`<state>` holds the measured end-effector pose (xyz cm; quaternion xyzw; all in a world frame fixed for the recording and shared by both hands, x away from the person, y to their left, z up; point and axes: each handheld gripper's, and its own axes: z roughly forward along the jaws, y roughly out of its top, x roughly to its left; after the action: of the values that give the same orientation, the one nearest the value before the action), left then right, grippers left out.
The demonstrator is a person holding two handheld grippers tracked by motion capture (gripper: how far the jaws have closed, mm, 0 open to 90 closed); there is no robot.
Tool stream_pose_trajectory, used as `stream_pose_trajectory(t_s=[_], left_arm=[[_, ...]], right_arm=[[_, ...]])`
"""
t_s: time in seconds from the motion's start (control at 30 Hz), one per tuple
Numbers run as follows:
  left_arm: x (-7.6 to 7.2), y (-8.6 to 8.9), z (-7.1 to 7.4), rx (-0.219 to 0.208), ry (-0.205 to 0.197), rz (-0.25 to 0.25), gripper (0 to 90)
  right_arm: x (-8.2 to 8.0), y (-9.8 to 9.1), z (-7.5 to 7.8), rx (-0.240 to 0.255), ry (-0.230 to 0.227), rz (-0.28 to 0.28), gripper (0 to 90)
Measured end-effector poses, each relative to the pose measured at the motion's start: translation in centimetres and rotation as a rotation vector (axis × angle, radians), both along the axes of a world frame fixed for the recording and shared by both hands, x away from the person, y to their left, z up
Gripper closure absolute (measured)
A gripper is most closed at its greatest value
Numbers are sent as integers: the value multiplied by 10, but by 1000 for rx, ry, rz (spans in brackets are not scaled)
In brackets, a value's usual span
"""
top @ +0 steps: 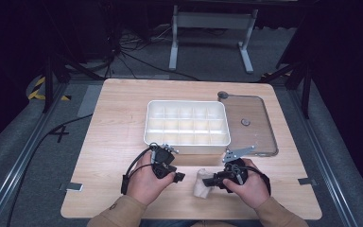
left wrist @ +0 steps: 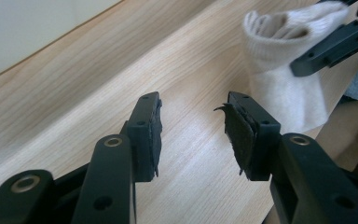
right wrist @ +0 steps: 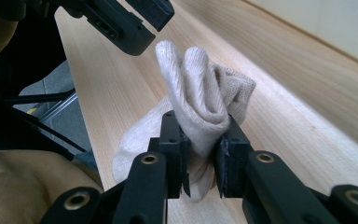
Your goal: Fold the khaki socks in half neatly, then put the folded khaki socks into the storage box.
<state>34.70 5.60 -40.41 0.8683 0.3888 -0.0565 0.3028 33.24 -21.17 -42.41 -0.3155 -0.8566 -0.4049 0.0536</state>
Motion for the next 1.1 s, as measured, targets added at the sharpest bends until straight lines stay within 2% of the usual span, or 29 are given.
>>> stream_pose_trajectory(t_s=[0.7, 0.83, 1.1], left_arm=[[4, 3, 1, -12, -2, 19, 551], [5, 6, 1, -14, -4, 21, 546], [3, 11, 1, -16, -1, 38, 541]], right_arm=[[2, -24, 28, 17, -91, -57, 753], [5, -30, 35, 18, -117, -69, 752], [17, -42, 50, 17, -131, -96, 752]])
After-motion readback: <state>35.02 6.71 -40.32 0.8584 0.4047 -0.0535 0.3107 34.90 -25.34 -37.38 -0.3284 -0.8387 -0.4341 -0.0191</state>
